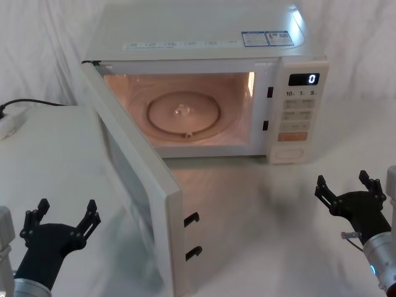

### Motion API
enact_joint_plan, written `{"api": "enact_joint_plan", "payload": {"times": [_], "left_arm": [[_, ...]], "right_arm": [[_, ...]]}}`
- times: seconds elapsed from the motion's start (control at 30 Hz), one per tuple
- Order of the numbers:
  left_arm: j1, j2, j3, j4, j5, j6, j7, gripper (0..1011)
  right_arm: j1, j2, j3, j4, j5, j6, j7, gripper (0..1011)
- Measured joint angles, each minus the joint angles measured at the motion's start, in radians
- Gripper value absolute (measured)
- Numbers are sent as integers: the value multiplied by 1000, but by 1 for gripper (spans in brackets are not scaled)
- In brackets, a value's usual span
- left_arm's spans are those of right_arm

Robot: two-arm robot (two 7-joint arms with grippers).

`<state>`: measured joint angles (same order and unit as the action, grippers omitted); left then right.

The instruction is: Press the button to open the microwave door with one hand; close the microwave door with the other hand.

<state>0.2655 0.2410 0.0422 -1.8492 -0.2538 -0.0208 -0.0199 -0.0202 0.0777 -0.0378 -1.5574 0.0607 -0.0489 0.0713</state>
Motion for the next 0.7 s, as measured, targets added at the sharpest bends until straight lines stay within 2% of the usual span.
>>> {"api": "enact_joint_plan", "payload": {"times": [0.7], "left_arm": [[0, 0, 0, 0, 0, 0, 0, 1001]], "right_arm": [[2, 1, -2, -2, -1, 4, 3, 1002]]}}
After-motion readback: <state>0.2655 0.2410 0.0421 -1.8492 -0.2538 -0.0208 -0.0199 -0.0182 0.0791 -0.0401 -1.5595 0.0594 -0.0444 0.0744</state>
